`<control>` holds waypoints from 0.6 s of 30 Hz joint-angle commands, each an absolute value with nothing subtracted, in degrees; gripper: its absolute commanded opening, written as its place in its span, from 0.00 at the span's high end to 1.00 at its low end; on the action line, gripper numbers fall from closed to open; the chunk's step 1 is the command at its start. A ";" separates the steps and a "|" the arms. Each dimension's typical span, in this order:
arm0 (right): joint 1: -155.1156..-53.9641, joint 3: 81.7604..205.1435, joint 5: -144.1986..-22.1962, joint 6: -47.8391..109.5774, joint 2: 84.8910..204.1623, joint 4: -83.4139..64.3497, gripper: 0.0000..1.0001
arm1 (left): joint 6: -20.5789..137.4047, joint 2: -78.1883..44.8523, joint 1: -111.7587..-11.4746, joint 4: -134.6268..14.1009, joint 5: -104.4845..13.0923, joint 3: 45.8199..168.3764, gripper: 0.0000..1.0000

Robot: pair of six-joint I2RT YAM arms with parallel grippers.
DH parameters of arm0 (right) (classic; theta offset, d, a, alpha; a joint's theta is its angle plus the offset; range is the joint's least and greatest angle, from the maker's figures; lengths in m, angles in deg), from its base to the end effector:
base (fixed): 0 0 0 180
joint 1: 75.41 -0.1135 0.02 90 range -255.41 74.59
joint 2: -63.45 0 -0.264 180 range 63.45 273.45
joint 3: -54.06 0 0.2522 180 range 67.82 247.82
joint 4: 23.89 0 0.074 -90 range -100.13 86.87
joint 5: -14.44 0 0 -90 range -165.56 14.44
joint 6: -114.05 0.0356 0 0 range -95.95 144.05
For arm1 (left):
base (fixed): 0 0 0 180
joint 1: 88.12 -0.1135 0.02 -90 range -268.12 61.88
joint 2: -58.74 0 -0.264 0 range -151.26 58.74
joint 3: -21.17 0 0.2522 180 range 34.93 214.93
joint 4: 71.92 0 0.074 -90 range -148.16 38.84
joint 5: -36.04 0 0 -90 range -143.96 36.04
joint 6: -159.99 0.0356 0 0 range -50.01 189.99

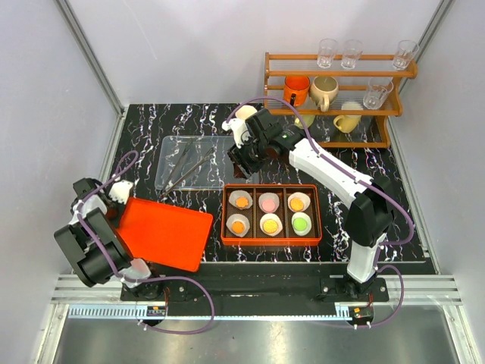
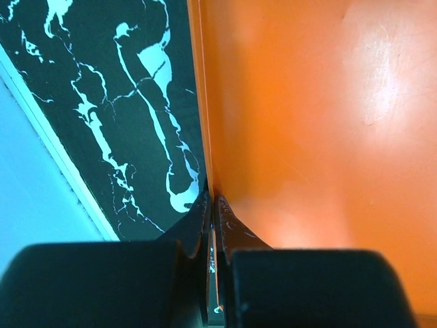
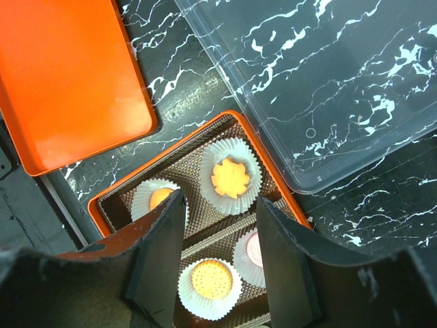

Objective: Pack the cookies

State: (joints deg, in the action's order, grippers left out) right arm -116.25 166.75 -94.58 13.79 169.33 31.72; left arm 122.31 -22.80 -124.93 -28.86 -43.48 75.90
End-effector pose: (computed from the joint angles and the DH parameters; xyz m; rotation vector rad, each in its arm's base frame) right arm 0.3053 0.2792 0.3163 -1.1998 2.1509 0.6408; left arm 0.1990 0.1409 0.1585 0.4169 2.7287 0.1634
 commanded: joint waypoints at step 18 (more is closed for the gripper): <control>-116.72 162.83 -94.27 14.04 168.03 28.81 0.47 | 117.37 -12.37 -125.82 -10.35 -32.08 81.42 1.00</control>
